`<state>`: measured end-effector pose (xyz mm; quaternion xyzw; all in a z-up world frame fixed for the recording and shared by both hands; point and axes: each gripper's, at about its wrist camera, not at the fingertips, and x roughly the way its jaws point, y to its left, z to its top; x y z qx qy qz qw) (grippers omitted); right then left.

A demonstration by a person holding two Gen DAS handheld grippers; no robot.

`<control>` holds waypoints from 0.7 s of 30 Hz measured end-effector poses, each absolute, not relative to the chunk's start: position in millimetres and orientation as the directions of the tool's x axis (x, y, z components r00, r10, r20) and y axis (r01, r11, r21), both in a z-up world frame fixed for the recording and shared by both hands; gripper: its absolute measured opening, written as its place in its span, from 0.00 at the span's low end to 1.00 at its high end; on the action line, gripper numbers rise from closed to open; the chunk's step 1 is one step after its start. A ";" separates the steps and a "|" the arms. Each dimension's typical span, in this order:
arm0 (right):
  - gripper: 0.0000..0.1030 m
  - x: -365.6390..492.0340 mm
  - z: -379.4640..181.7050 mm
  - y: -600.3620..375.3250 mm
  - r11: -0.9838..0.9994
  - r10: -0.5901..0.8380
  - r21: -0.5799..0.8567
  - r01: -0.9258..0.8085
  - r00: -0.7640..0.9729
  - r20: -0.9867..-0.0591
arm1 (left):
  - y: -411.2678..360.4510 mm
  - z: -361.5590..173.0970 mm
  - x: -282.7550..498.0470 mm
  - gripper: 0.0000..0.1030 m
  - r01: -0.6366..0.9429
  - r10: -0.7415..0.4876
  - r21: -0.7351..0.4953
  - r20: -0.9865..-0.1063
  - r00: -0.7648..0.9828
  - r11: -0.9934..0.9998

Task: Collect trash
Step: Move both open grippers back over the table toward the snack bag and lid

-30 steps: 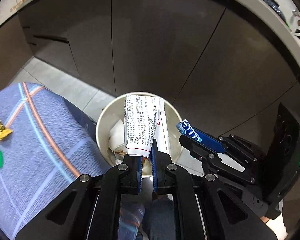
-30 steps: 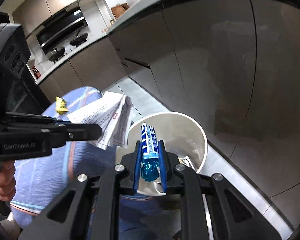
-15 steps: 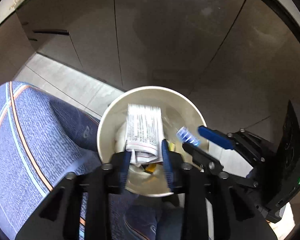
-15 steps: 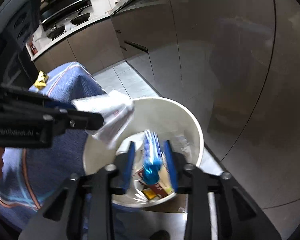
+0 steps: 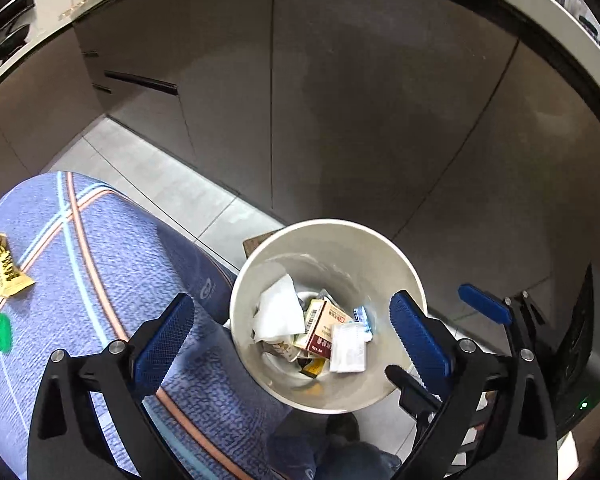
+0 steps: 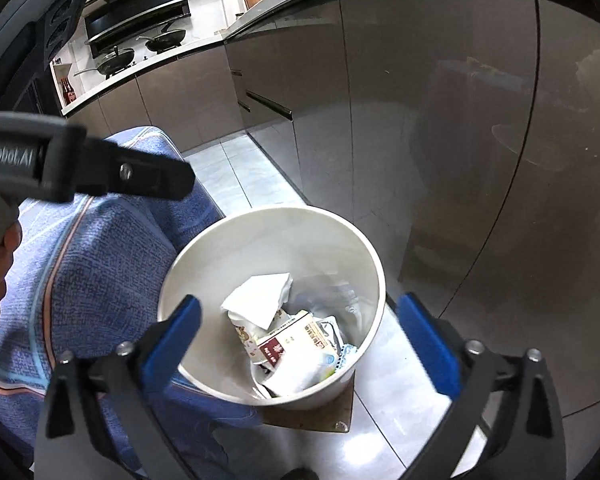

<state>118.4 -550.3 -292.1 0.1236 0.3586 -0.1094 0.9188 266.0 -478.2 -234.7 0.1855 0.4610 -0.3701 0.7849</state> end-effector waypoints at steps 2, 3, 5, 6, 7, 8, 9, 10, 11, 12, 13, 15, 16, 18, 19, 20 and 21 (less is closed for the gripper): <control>0.97 114.2 -289.9 -550.9 0.947 -0.099 0.160 0.280 0.723 -0.683 | -475.6 -231.1 267.2 0.92 0.748 -0.407 -0.045 -0.860 0.308 0.662; 0.97 114.2 -288.5 -550.2 0.946 -0.096 0.162 0.279 0.722 -0.685 | -474.4 -229.3 267.4 0.92 0.745 -0.405 -0.042 -0.859 0.313 0.665; 0.97 113.8 -285.3 -548.8 0.944 -0.090 0.169 0.282 0.717 -0.691 | -468.3 -223.7 267.2 0.92 0.744 -0.405 -0.040 -0.858 0.317 0.667; 0.97 113.7 -284.2 -548.2 0.943 -0.088 0.172 0.283 0.714 -0.695 | -465.7 -220.8 266.2 0.92 0.743 -0.406 -0.037 -0.855 0.323 0.668; 0.97 113.7 -283.0 -547.4 0.943 -0.085 0.175 0.285 0.711 -0.698 | -463.8 -217.2 264.7 0.92 0.743 -0.408 -0.035 -0.853 0.327 0.668; 0.97 113.4 -280.9 -546.4 0.942 -0.080 0.180 0.283 0.712 -0.698 | -463.1 -214.8 263.7 0.92 0.743 -0.409 -0.032 -0.850 0.332 0.669; 0.97 112.9 -278.6 -545.2 0.942 -0.078 0.183 0.281 0.715 -0.695 | -461.6 -213.1 262.8 0.92 0.742 -0.409 -0.029 -0.849 0.336 0.670; 0.97 111.9 -275.2 -543.5 0.942 -0.079 0.183 0.281 0.717 -0.692 | -459.1 -209.9 261.9 0.92 0.741 -0.410 -0.027 -0.846 0.340 0.671; 0.97 111.3 -272.6 -542.6 0.943 -0.081 0.182 0.280 0.719 -0.690 | -456.2 -206.5 260.9 0.92 0.741 -0.413 -0.026 -0.843 0.344 0.670; 0.97 110.3 -268.9 -541.0 0.944 -0.083 0.179 0.279 0.722 -0.686 | -454.7 -204.1 260.1 0.92 0.741 -0.415 -0.026 -0.841 0.347 0.671; 0.97 109.3 -265.0 -539.3 0.945 -0.085 0.177 0.276 0.727 -0.682 | -452.0 -200.4 258.4 0.92 0.740 -0.418 -0.026 -0.838 0.350 0.672; 0.97 108.3 -259.0 -536.9 0.947 -0.087 0.172 0.271 0.732 -0.675 | -446.1 -192.7 256.1 0.92 0.739 -0.427 -0.030 -0.832 0.355 0.673; 0.97 107.5 -254.5 -534.5 0.949 -0.088 0.168 0.267 0.736 -0.671 | -442.6 -188.3 255.0 0.92 0.739 -0.432 -0.033 -0.829 0.357 0.673; 0.97 106.2 -247.6 -531.7 0.952 -0.091 0.161 0.262 0.742 -0.665 | -435.6 -181.8 252.6 0.92 0.738 -0.438 -0.033 -0.822 0.363 0.674; 0.97 105.5 -244.4 -529.9 0.953 -0.093 0.158 0.259 0.744 -0.661 | -432.7 -179.2 252.2 0.92 0.738 -0.440 -0.032 -0.820 0.367 0.675; 0.97 104.4 -240.1 -527.2 0.954 -0.095 0.155 0.257 0.748 -0.657 | -429.5 -177.1 251.2 0.92 0.737 -0.442 -0.030 -0.817 0.371 0.675; 0.97 104.2 -237.9 -526.0 0.954 -0.094 0.155 0.255 0.750 -0.655 | -424.4 -172.5 249.9 0.92 0.736 -0.446 -0.030 -0.812 0.377 0.676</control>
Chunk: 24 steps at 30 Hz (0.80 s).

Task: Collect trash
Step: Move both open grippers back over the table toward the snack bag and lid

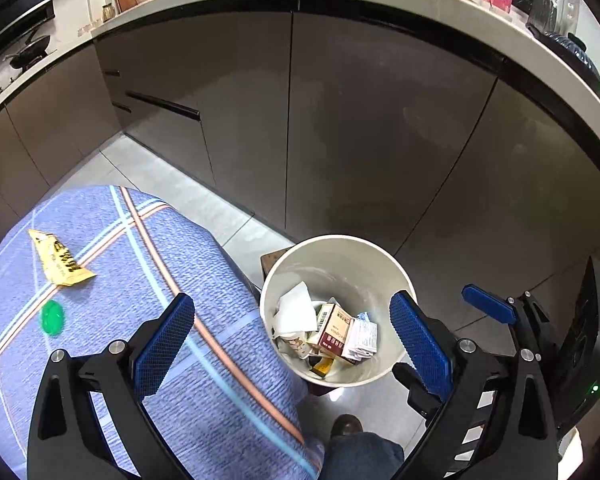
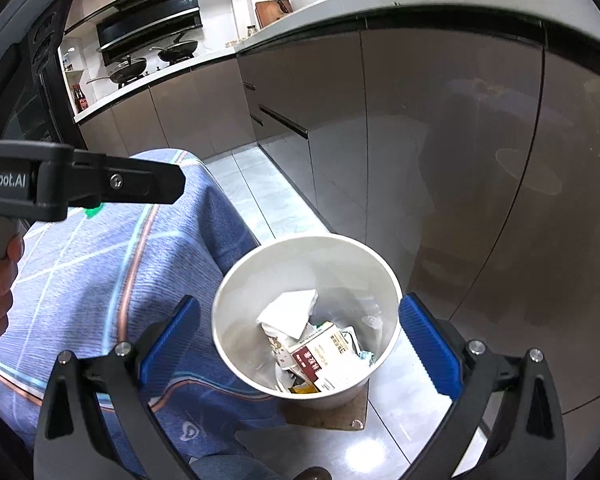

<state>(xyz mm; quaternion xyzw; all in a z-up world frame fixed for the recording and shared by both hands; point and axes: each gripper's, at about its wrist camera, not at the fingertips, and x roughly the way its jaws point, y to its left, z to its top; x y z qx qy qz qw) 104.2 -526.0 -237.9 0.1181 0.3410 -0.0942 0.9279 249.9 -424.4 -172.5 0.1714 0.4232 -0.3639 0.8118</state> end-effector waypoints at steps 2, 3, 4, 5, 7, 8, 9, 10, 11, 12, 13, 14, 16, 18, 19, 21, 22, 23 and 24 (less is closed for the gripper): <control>0.97 103.6 -231.5 -521.3 0.956 -0.091 0.155 0.249 0.754 -0.650 | -415.2 -166.8 249.9 0.92 0.732 -0.452 -0.034 -0.806 0.383 0.681; 0.97 103.4 -228.8 -518.7 0.957 -0.089 0.154 0.244 0.757 -0.647 | -411.6 -163.8 249.0 0.92 0.729 -0.456 -0.038 -0.803 0.384 0.683; 0.97 103.4 -226.7 -516.0 0.958 -0.087 0.154 0.241 0.759 -0.645 | -406.2 -160.0 248.9 0.92 0.726 -0.460 -0.045 -0.799 0.386 0.687; 0.97 103.5 -223.6 -512.6 0.960 -0.083 0.154 0.235 0.761 -0.643 | -402.1 -156.2 249.6 0.92 0.723 -0.463 -0.048 -0.797 0.388 0.690; 0.97 104.2 -217.5 -506.1 0.963 -0.078 0.151 0.223 0.767 -0.637 | -387.4 -147.8 251.3 0.92 0.710 -0.466 -0.054 -0.789 0.401 0.702; 0.97 105.2 -213.4 -501.5 0.965 -0.076 0.148 0.216 0.770 -0.633 | -382.4 -144.9 252.0 0.92 0.704 -0.466 -0.055 -0.786 0.407 0.708; 0.97 105.9 -210.4 -497.7 0.966 -0.072 0.148 0.210 0.773 -0.630 | -373.8 -140.6 253.3 0.92 0.694 -0.466 -0.058 -0.781 0.416 0.717; 0.97 107.6 -206.1 -492.9 0.968 -0.064 0.150 0.200 0.778 -0.625 | -366.6 -137.8 254.9 0.92 0.686 -0.466 -0.063 -0.779 0.421 0.725; 0.97 108.4 -203.4 -489.6 0.969 -0.060 0.150 0.194 0.781 -0.621 | -360.5 -135.2 258.3 0.92 0.676 -0.463 -0.067 -0.777 0.426 0.734; 0.97 109.7 -200.3 -485.7 0.971 -0.056 0.150 0.187 0.784 -0.618 | -350.1 -132.6 260.3 0.92 0.661 -0.456 -0.068 -0.776 0.436 0.748; 0.97 112.0 -196.2 -480.5 0.973 -0.050 0.148 0.177 0.788 -0.614 | -342.2 -130.4 263.0 0.92 0.651 -0.453 -0.070 -0.774 0.442 0.756; 0.97 113.7 -193.1 -476.8 0.974 -0.046 0.146 0.170 0.790 -0.611 | -333.6 -128.7 265.5 0.92 0.640 -0.448 -0.072 -0.773 0.449 0.765; 0.97 117.4 -186.4 -468.2 0.978 -0.037 0.142 0.153 0.795 -0.605 | -315.4 -125.4 272.6 0.92 0.610 -0.432 -0.073 -0.771 0.467 0.789; 0.97 122.6 -179.7 -457.5 0.982 -0.026 0.133 0.132 0.798 -0.602 | -297.5 -122.5 278.1 0.92 0.586 -0.425 -0.082 -0.770 0.477 0.806; 0.97 124.9 -176.9 -452.8 0.984 -0.023 0.126 0.122 0.799 -0.601 | -286.7 -120.5 281.0 0.92 0.572 -0.419 -0.086 -0.769 0.483 0.816; 0.97 131.8 -170.4 -440.5 0.990 -0.012 0.107 0.095 0.800 -0.600 | -264.9 -122.4 291.1 0.92 0.541 -0.405 -0.092 -0.769 0.495 0.836; 0.97 135.8 -168.0 -434.6 0.992 -0.005 0.100 0.081 0.799 -0.601 | -255.7 -123.2 295.3 0.92 0.528 -0.396 -0.091 -0.770 0.501 0.845; 0.97 139.2 -166.1 -430.3 0.993 0.000 0.095 0.072 0.798 -0.602 | -246.2 -123.8 299.4 0.92 0.514 -0.389 -0.093 -0.770 0.507 0.853; 0.97 143.0 -165.4 -425.4 0.994 0.005 0.089 0.061 0.797 -0.604 | -235.1 -125.1 304.5 0.92 0.496 -0.383 -0.099 -0.770 0.511 0.862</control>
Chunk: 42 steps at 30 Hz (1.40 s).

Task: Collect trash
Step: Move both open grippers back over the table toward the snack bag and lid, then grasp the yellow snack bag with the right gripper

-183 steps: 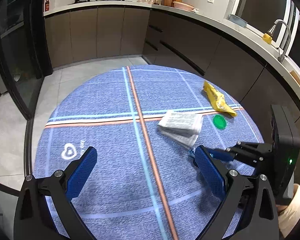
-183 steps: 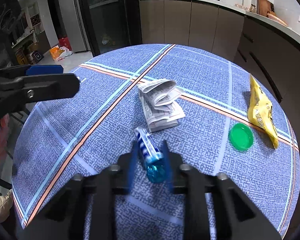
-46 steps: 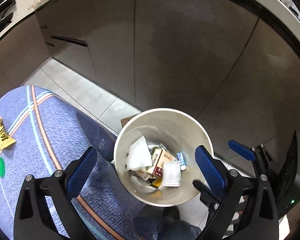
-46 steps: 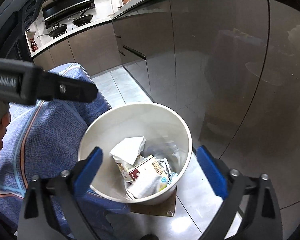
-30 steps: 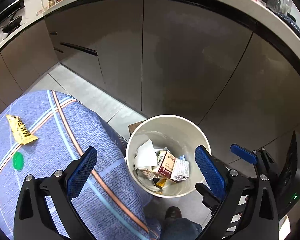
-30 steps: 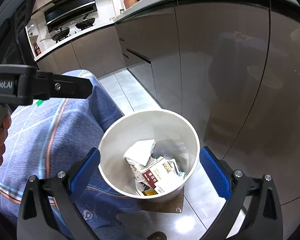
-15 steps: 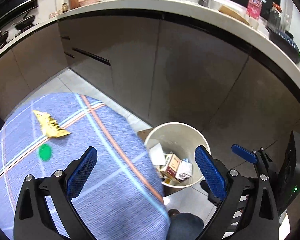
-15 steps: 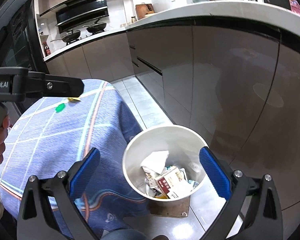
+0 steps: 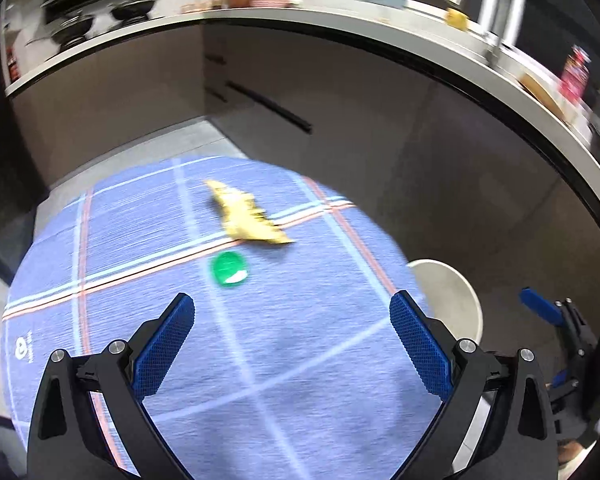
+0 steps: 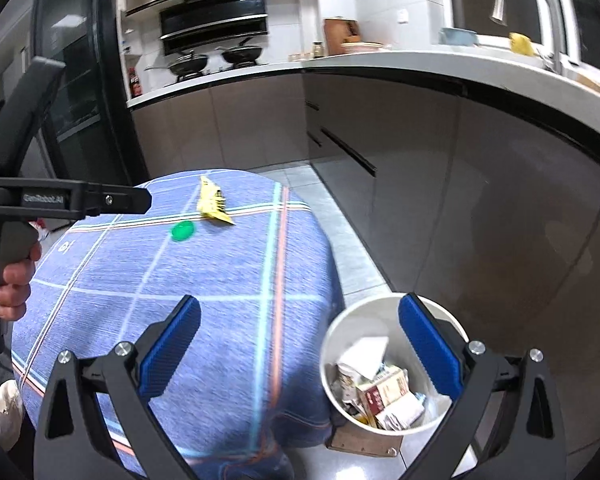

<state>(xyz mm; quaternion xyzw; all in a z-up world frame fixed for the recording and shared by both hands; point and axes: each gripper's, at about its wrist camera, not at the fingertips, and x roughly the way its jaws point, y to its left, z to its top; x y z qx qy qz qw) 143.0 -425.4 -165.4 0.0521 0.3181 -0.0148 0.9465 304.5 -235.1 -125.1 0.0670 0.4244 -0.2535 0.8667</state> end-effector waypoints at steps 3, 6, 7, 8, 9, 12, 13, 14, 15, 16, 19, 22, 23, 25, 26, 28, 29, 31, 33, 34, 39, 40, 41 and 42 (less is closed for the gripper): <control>0.97 159.0 -161.2 -407.3 0.996 0.030 0.080 0.024 0.793 -0.609 | -207.1 -130.6 318.1 0.92 0.452 -0.372 -0.126 -0.776 0.509 0.883; 0.97 174.8 -160.5 -392.6 0.997 0.054 0.083 -0.004 0.785 -0.617 | -190.7 -136.0 326.1 0.92 0.434 -0.369 -0.141 -0.781 0.504 0.890; 0.97 181.4 -161.0 -387.1 0.996 0.064 0.084 -0.014 0.781 -0.622 | -186.7 -138.2 327.5 0.92 0.432 -0.370 -0.143 -0.782 0.502 0.890; 0.97 185.0 -161.3 -384.6 0.996 0.070 0.086 -0.021 0.779 -0.623 | -182.3 -140.5 329.4 0.92 0.432 -0.370 -0.145 -0.783 0.500 0.890; 0.97 189.4 -161.6 -381.2 0.996 0.077 0.088 -0.028 0.776 -0.626 | -179.3 -142.7 330.7 0.92 0.432 -0.370 -0.146 -0.785 0.497 0.890; 0.97 201.1 -163.6 -372.6 0.995 0.089 0.089 -0.041 0.766 -0.636 | -171.6 -146.7 332.2 0.92 0.435 -0.378 -0.156 -0.787 0.488 0.887; 0.97 205.0 -164.4 -370.2 0.995 0.091 0.088 -0.046 0.763 -0.640 | -171.3 -147.8 332.2 0.92 0.437 -0.379 -0.157 -0.787 0.486 0.886; 0.97 207.9 -164.3 -367.4 0.995 0.094 0.088 -0.049 0.762 -0.641 | -170.6 -149.0 332.7 0.92 0.439 -0.380 -0.157 -0.789 0.483 0.884; 0.97 210.7 -164.6 -366.3 0.995 0.097 0.090 -0.051 0.761 -0.642 | -171.4 -149.9 332.5 0.92 0.442 -0.382 -0.158 -0.790 0.480 0.883; 0.97 214.3 -165.1 -365.5 0.994 0.101 0.095 -0.052 0.756 -0.647 | -171.6 -150.7 332.1 0.92 0.445 -0.384 -0.160 -0.790 0.477 0.881; 0.96 222.1 -167.2 -363.7 0.994 0.103 0.102 -0.048 0.749 -0.655 | -173.6 -152.6 330.3 0.92 0.459 -0.394 -0.161 -0.788 0.472 0.874; 0.96 226.3 -168.2 -362.5 0.994 0.104 0.100 -0.050 0.742 -0.662 | -176.7 -154.8 329.9 0.92 0.472 -0.399 -0.159 -0.789 0.466 0.867; 0.96 227.1 -168.0 -361.9 0.994 0.101 0.096 -0.050 0.742 -0.663 | -178.1 -155.5 330.2 0.92 0.478 -0.404 -0.162 -0.790 0.461 0.863; 0.96 228.0 -167.9 -363.5 0.994 0.101 0.099 -0.047 0.741 -0.664 | -180.1 -157.3 330.7 0.92 0.484 -0.407 -0.163 -0.791 0.457 0.860; 0.96 228.0 -167.9 -363.9 0.994 0.101 0.100 -0.046 0.741 -0.664 | -181.5 -158.0 330.9 0.92 0.488 -0.410 -0.164 -0.791 0.454 0.857; 0.96 229.0 -168.0 -364.4 0.994 0.098 0.097 -0.045 0.738 -0.667 | -182.5 -159.8 331.4 0.92 0.488 -0.408 -0.163 -0.793 0.452 0.857; 0.96 229.3 -168.8 -364.0 0.994 0.098 0.095 -0.045 0.737 -0.669 | -183.1 -161.1 332.0 0.92 0.487 -0.409 -0.167 -0.795 0.447 0.857; 0.96 230.0 -168.5 -362.8 0.995 0.096 0.090 -0.049 0.736 -0.670 | -183.5 -163.2 332.5 0.92 0.488 -0.413 -0.173 -0.797 0.440 0.855; 0.96 232.1 -168.1 -361.0 0.995 0.093 0.086 -0.047 0.735 -0.672 | -184.6 -164.7 334.0 0.92 0.490 -0.408 -0.168 -0.801 0.439 0.856; 0.96 233.4 -167.2 -360.9 0.995 0.094 0.086 -0.048 0.735 -0.671 | -184.5 -165.3 334.6 0.92 0.490 -0.409 -0.169 -0.800 0.438 0.855; 0.96 242.5 -165.4 -355.3 0.995 0.099 0.080 -0.061 0.733 -0.673 | -177.3 -167.0 342.4 0.92 0.481 -0.401 -0.160 -0.795 0.455 0.862; 0.96 246.4 -165.1 -353.4 0.994 0.106 0.082 -0.069 0.732 -0.673 | -175.0 -167.8 344.5 0.92 0.477 -0.401 -0.163 -0.796 0.454 0.864; 0.96 249.3 -165.0 -352.2 0.994 0.112 0.084 -0.074 0.731 -0.673 | -172.7 -169.0 347.8 0.92 0.472 -0.400 -0.167 -0.798 0.451 0.865; 0.94 253.6 -165.3 -350.8 0.993 0.120 0.088 -0.082 0.728 -0.675 | -170.1 -170.4 352.0 0.92 0.467 -0.399 -0.171 -0.800 0.448 0.867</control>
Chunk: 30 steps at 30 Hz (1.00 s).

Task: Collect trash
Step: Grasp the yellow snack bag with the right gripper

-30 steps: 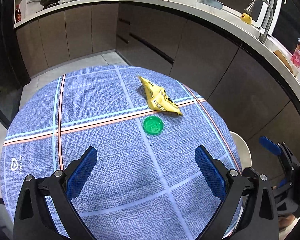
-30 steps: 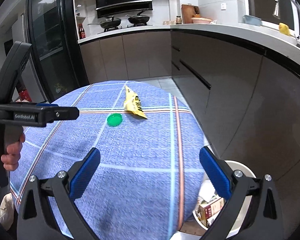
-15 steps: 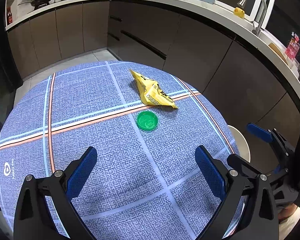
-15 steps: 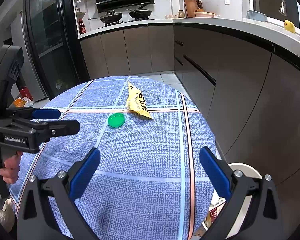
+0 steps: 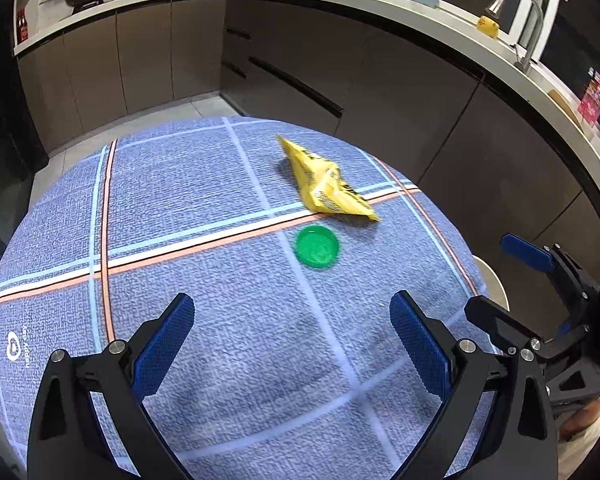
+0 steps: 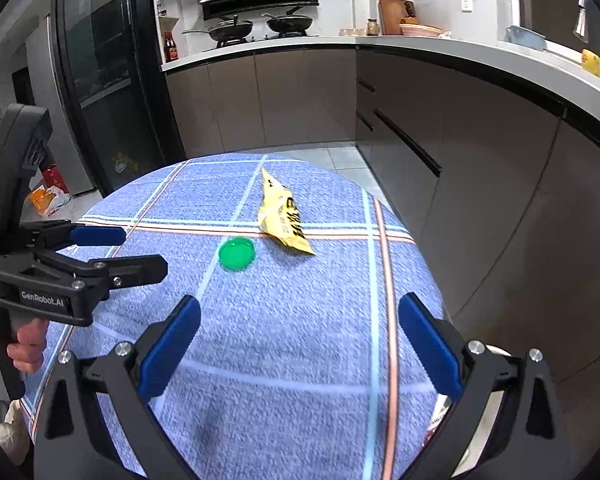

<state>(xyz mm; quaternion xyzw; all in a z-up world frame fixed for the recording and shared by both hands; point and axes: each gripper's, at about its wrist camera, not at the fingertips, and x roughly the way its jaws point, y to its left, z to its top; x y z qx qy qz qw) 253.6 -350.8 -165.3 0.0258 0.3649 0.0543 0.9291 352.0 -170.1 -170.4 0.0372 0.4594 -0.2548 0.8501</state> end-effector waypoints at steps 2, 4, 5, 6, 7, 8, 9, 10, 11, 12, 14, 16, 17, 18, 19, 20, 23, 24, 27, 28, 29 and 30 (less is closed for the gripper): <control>0.88 263.7 -166.6 -347.5 0.990 0.139 0.097 -0.099 0.720 -0.680 | -165.3 -172.0 359.5 0.92 0.462 -0.400 -0.176 -0.800 0.447 0.869; 0.80 275.5 -168.8 -343.9 0.987 0.163 0.112 -0.119 0.709 -0.686 | -161.8 -172.8 365.0 0.91 0.460 -0.407 -0.186 -0.799 0.443 0.868; 0.78 280.4 -169.3 -341.1 0.985 0.173 0.117 -0.127 0.706 -0.686 | -160.7 -173.6 368.1 0.91 0.462 -0.412 -0.193 -0.799 0.438 0.866; 0.74 286.0 -170.5 -339.4 0.983 0.185 0.124 -0.136 0.703 -0.687 | -160.9 -174.6 372.3 0.88 0.467 -0.417 -0.198 -0.802 0.429 0.862; 0.69 292.6 -171.9 -337.6 0.981 0.193 0.130 -0.143 0.698 -0.689 | -161.5 -174.8 374.2 0.86 0.473 -0.420 -0.200 -0.803 0.423 0.858; 0.66 297.5 -172.9 -336.7 0.980 0.197 0.133 -0.146 0.696 -0.691 | -163.7 -175.4 377.3 0.81 0.488 -0.427 -0.202 -0.806 0.410 0.849; 0.62 303.9 -174.1 -335.6 0.979 0.203 0.136 -0.151 0.692 -0.693 | -165.8 -175.9 379.6 0.77 0.501 -0.433 -0.204 -0.808 0.399 0.841; 0.61 308.8 -174.9 -333.9 0.978 0.207 0.137 -0.155 0.689 -0.694 | -167.6 -176.2 380.5 0.76 0.508 -0.436 -0.204 -0.810 0.392 0.837; 0.61 315.9 -175.9 -333.5 0.978 0.209 0.138 -0.158 0.686 -0.697 | -169.2 -176.5 381.8 0.74 0.517 -0.439 -0.205 -0.811 0.386 0.831; 0.60 322.0 -176.5 -333.4 0.977 0.214 0.141 -0.161 0.684 -0.698 | -171.2 -176.7 382.5 0.72 0.529 -0.447 -0.208 -0.811 0.378 0.823; 0.57 333.3 -178.2 -333.4 0.974 0.228 0.152 -0.171 0.675 -0.702 | -173.5 -177.3 383.9 0.70 0.545 -0.456 -0.209 -0.811 0.368 0.812; 0.55 345.5 -181.3 -333.0 0.973 0.228 0.149 -0.175 0.665 -0.711 | -174.3 -179.4 387.0 0.70 0.558 -0.470 -0.222 -0.810 0.352 0.800; 0.55 351.0 -183.0 -332.6 0.973 0.230 0.150 -0.176 0.660 -0.715 | -174.3 -180.8 388.3 0.69 0.559 -0.474 -0.228 -0.810 0.345 0.797; 0.55 355.0 -185.2 -332.4 0.972 0.233 0.155 -0.176 0.655 -0.719 | -174.3 -182.5 389.8 0.68 0.563 -0.480 -0.237 -0.811 0.334 0.792; 0.55 360.2 -187.3 -333.2 0.971 0.238 0.162 -0.176 0.651 -0.721 | -174.4 -184.0 390.6 0.68 0.567 -0.488 -0.247 -0.811 0.323 0.786; 0.55 365.7 -189.4 -333.2 0.970 0.244 0.170 -0.176 0.646 -0.723 | -173.9 -185.4 391.0 0.68 0.571 -0.495 -0.255 -0.810 0.314 0.780; 0.55 376.0 -195.9 -332.3 0.970 0.244 0.171 -0.174 0.636 -0.732 | -178.2 -189.7 393.1 0.68 0.592 -0.499 -0.250 -0.812 0.302 0.766; 0.55 379.6 -198.8 -332.2 0.970 0.244 0.173 -0.173 0.631 -0.737 | -180.4 -191.3 394.3 0.67 0.597 -0.499 -0.248 -0.813 0.300 0.763; 0.52 387.6 -207.3 -333.2 0.969 0.249 0.184 -0.167 0.616 -0.747 | -186.2 -194.7 399.1 0.60 0.614 -0.516 -0.270 -0.814 0.266 0.742; 0.47 388.2 -209.3 -333.3 0.968 0.250 0.189 -0.164 0.614 -0.749 | -188.6 -195.6 399.3 0.60 0.616 -0.518 -0.271 -0.814 0.263 0.740; 0.42 389.7 -211.1 -334.0 0.967 0.254 0.196 -0.161 0.610 -0.750 | -191.2 -196.2 400.1 0.60 0.620 -0.519 -0.271 -0.814 0.261 0.736; 0.35 390.9 -212.8 -334.8 0.966 0.259 0.205 -0.158 0.606 -0.752 | -193.1 -196.5 400.9 0.60 0.624 -0.521 -0.271 -0.814 0.258 0.733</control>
